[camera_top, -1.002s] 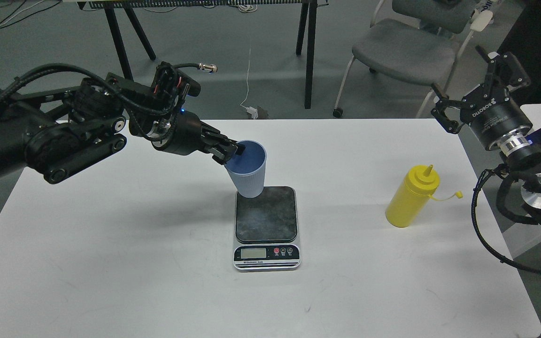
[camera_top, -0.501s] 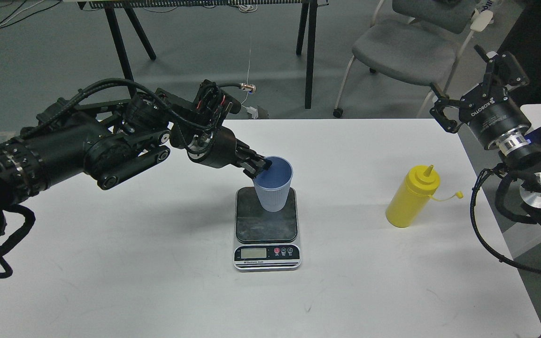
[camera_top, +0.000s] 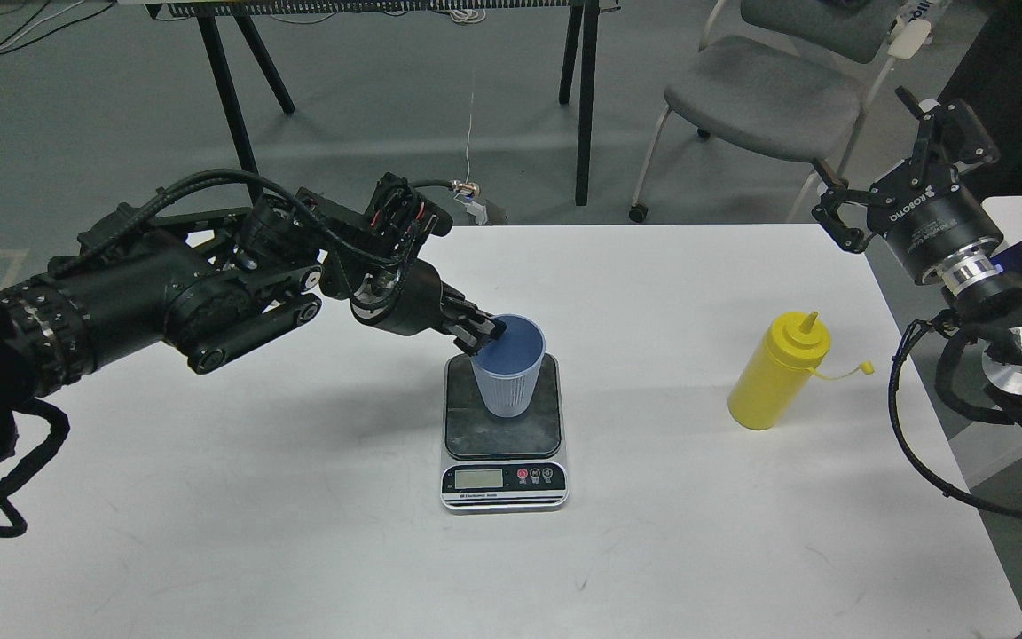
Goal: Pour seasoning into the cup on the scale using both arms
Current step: 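Lift the blue cup and lower it onto the scale, then release the cup and raise the left gripper away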
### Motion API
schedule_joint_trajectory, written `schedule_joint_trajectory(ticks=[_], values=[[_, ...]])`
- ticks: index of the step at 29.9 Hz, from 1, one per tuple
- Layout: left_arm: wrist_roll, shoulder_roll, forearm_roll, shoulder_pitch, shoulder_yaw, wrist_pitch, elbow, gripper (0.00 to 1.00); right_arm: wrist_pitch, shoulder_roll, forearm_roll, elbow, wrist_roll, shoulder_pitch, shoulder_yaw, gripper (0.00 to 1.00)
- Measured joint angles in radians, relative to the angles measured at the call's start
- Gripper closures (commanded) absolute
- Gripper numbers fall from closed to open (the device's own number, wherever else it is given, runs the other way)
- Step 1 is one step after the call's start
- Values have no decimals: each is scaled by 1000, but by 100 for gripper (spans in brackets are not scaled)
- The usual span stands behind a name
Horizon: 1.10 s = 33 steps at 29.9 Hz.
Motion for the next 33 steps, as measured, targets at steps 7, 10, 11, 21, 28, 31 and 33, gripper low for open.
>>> schedule_joint_trajectory(ticks=[7,10,11,21,28,31,33], values=[[0,-2,-11,6,-11,-3,-7,68,0,0,0,5,0,2,-2,1],[0,5,-31,7,-16,-7,-10,47,0,0,0,6,0,2,-3,1],[0,8,-44,7,-17,-8,-11,42,0,0,0,7,0,2,-3,1],[0,106,-350,-36,-120,-27,-26,19,0,-5,0,8,-1,0,0,1],[0,227,-903,-95,-347,-27,3,10,0,-66,50,12,-18,-28,22,1],[0,242,-1149,-88,-417,-27,81,7,0,-132,162,33,-58,-75,25,1],[0,238,-1280,-74,-436,-27,164,6,0,-185,263,67,-97,-127,25,1]])
